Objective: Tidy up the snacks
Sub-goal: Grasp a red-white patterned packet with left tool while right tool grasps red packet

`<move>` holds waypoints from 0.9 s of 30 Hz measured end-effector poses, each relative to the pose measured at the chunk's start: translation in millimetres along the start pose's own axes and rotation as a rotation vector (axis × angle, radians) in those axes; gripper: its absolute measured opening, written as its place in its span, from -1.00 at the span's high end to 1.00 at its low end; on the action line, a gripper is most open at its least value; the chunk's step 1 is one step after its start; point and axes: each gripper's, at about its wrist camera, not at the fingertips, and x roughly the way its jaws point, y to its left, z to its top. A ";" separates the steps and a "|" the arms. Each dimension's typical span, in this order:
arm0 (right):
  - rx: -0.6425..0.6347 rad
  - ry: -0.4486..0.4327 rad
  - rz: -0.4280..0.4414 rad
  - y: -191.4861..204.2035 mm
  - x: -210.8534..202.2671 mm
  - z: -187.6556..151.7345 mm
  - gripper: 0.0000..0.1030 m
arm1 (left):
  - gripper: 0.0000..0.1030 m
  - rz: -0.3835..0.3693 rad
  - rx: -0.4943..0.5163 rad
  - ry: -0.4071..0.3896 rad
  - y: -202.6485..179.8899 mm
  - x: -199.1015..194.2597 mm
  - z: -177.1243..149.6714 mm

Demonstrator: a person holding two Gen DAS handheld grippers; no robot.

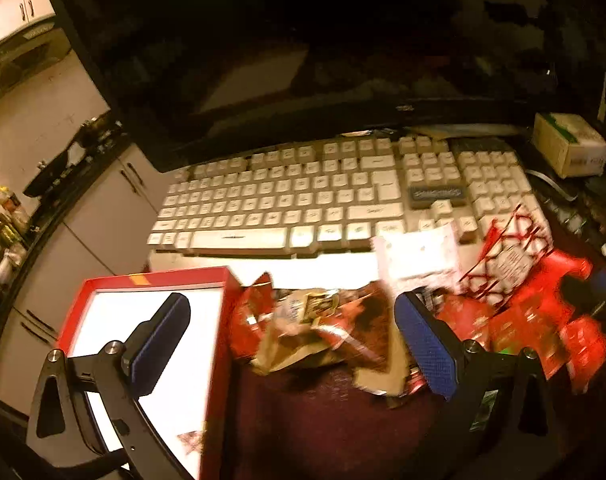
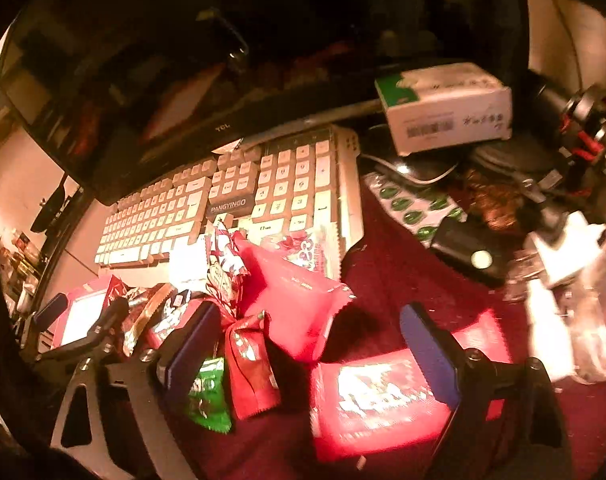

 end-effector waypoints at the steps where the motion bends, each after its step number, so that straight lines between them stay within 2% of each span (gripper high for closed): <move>1: -0.008 0.005 0.008 1.7 4.4 -2.6 -0.75 | -1.00 -0.009 0.008 -0.002 -4.8 -0.3 3.0; 3: -0.013 0.024 0.027 1.7 12.9 -4.3 -0.64 | -1.00 -0.005 0.046 -0.024 -17.4 -1.9 8.9; 5: -0.021 0.021 0.049 0.8 17.6 -5.4 -0.32 | -1.00 0.016 0.087 -0.046 -27.3 -2.4 11.9; 6: -0.033 0.012 0.056 0.5 20.0 -5.4 -0.25 | -1.00 0.025 0.102 -0.050 -30.3 -1.9 12.4; 8: -0.060 0.021 0.069 -0.3 27.4 -6.1 0.33 | -1.00 0.040 0.118 -0.051 -32.4 1.1 10.7; 13: 0.002 0.012 0.178 -16.1 27.9 -5.2 0.55 | -1.00 0.015 0.129 -0.033 -33.0 7.2 10.9; 17: -0.055 -0.109 0.110 -11.1 3.5 -5.7 0.64 | -1.00 -0.024 0.142 -0.055 -43.0 -1.0 14.9; 23: -0.025 -0.281 -0.016 -25.6 -31.4 -2.3 0.70 | -1.00 -0.050 0.223 -0.084 -78.5 -2.5 17.4; 27: 0.013 -0.285 -0.029 -34.4 -33.0 -1.6 0.71 | -1.00 -0.043 0.269 -0.052 -95.7 13.7 22.5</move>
